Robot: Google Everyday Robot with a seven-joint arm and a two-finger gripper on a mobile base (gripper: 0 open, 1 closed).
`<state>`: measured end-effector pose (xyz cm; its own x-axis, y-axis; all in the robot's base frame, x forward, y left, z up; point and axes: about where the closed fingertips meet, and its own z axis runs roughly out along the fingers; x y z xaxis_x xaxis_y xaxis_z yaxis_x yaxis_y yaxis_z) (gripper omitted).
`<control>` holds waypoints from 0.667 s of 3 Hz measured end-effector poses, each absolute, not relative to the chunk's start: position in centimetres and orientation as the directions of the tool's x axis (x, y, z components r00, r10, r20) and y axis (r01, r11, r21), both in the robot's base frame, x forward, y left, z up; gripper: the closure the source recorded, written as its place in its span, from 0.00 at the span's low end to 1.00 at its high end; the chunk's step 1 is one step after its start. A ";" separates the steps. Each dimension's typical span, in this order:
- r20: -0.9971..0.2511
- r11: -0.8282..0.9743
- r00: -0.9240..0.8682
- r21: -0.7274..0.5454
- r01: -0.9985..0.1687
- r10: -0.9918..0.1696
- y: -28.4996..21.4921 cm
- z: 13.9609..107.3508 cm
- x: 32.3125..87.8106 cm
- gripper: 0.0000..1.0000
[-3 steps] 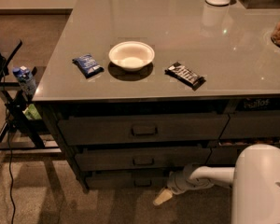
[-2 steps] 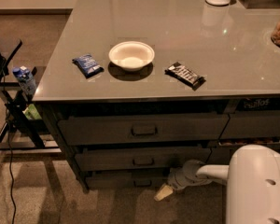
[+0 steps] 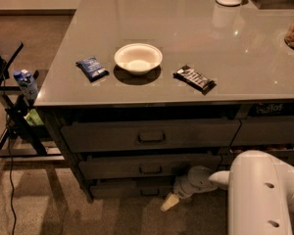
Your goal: Open bottom drawer
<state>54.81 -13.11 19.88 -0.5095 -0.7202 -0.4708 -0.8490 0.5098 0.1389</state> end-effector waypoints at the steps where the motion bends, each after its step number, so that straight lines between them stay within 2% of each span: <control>1: -0.442 0.473 -0.493 0.165 -0.866 -0.749 -12.4 19.5 53.2 0.00; 2: -0.418 0.436 -0.495 0.235 -0.869 -0.761 -12.9 21.6 47.0 0.00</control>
Offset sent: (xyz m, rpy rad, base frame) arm -0.0904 0.0009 0.0153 -0.0213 0.1353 0.0967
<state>47.04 -12.86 21.61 -0.4954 -0.7615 -0.4180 -0.8687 0.4362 0.2347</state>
